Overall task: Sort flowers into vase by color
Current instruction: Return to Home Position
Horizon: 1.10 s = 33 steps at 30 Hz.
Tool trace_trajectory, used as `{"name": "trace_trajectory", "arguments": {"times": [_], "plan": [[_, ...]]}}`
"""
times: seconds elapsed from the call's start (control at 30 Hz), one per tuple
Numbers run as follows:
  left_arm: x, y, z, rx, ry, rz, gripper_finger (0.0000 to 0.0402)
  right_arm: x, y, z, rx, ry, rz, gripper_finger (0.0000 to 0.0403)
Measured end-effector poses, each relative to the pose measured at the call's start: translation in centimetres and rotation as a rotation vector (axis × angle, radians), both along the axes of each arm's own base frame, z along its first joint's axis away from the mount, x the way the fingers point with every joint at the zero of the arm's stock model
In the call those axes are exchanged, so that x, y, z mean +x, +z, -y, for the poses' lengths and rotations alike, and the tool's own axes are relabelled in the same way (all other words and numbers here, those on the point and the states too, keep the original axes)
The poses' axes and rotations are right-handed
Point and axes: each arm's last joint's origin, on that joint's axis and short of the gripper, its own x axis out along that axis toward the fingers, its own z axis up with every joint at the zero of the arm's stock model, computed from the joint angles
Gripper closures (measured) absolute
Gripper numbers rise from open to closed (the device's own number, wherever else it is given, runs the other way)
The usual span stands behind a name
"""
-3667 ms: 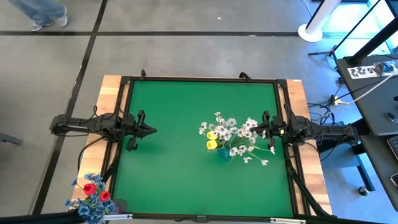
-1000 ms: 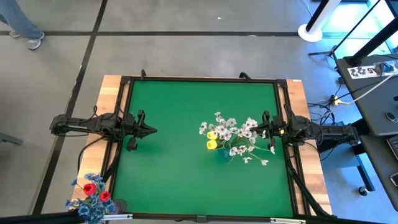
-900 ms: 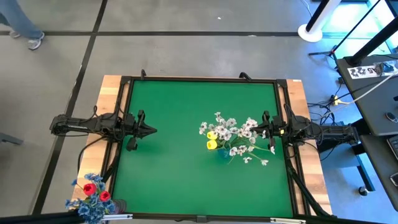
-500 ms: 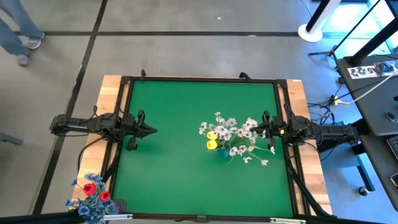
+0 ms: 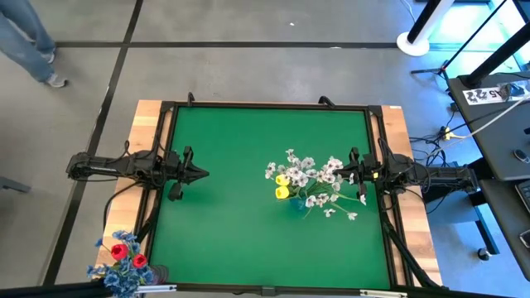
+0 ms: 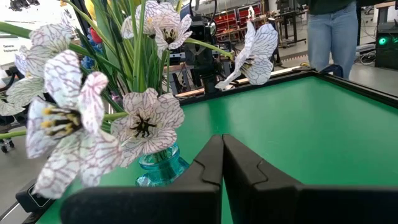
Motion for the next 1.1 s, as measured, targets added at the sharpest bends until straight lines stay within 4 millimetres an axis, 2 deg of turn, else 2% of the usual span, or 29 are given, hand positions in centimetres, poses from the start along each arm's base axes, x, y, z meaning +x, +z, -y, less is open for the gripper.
{"name": "trace_trajectory", "arguments": {"times": [1.1], "plan": [[0.0, 0.0, 0.0, 0.0, 0.0, 0.0, 0.0396, 0.0, 0.0, 0.0, 0.0, 0.0, 0.0, 0.0395]]}}
